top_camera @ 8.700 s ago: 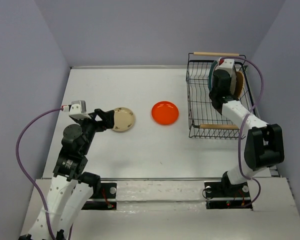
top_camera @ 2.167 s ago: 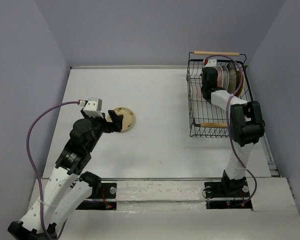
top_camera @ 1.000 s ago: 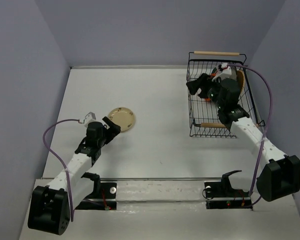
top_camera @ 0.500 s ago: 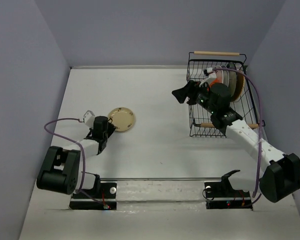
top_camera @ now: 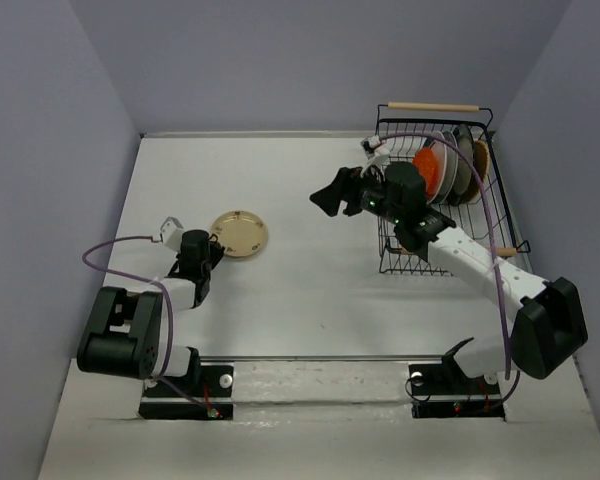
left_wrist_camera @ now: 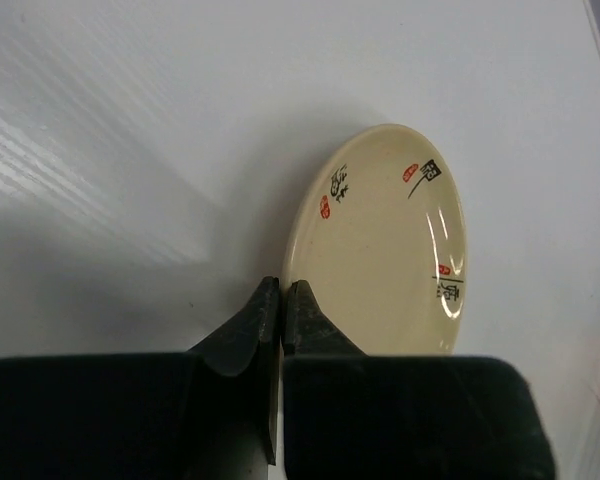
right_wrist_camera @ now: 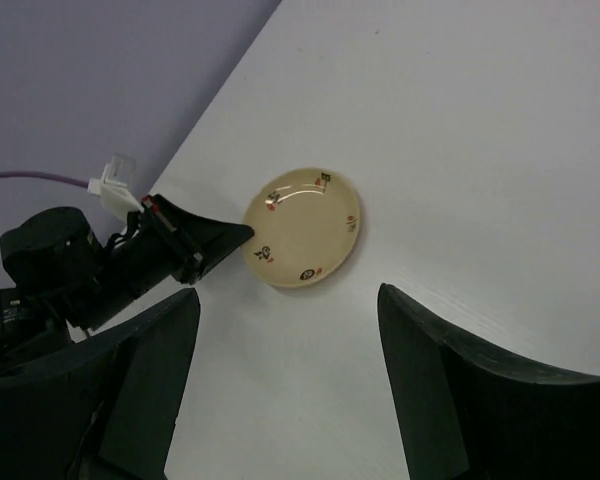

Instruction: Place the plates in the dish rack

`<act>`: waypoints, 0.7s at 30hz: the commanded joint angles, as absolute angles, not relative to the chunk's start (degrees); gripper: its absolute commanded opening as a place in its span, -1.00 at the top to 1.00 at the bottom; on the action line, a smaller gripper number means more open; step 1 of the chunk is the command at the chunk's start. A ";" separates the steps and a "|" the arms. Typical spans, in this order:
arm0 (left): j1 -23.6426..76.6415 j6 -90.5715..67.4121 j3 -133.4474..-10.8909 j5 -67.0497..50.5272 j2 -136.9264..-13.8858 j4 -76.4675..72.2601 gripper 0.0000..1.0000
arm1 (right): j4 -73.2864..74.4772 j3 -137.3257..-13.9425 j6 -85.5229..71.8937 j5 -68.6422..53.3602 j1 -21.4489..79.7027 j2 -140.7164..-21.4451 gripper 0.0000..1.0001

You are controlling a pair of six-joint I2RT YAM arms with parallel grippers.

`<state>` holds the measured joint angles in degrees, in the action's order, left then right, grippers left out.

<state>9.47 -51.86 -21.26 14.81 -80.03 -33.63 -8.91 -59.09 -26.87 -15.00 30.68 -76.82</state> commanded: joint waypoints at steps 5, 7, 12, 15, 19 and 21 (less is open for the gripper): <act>9.32 -48.61 -13.54 5.20 -60.05 -40.52 0.89 | -3.43 -69.08 -21.71 -20.21 37.08 -87.00 -0.64; 9.49 -48.08 -11.96 1.08 -53.39 -39.65 0.89 | -2.82 -70.57 -21.88 -20.74 37.61 -90.16 -0.69; 9.67 -47.73 -10.63 -6.13 -42.99 -35.34 0.89 | 1.39 -74.79 -21.97 -22.93 38.14 -97.10 -0.73; 9.84 -47.03 -11.51 -9.74 -40.70 -33.75 0.89 | 0.70 -75.23 -23.20 -28.62 38.67 -98.61 -0.73; 9.93 -46.85 -12.92 -13.00 -39.11 -32.78 0.89 | -3.07 -74.80 -23.29 -32.16 39.29 -98.53 -0.71; 10.02 -46.93 -13.18 -13.71 -37.89 -32.43 0.89 | -3.95 -74.10 -24.08 -32.87 39.29 -98.35 -0.67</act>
<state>9.65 -47.77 -10.96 -8.71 -40.23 -31.24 -0.27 -72.34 -23.16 -27.51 38.50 -99.90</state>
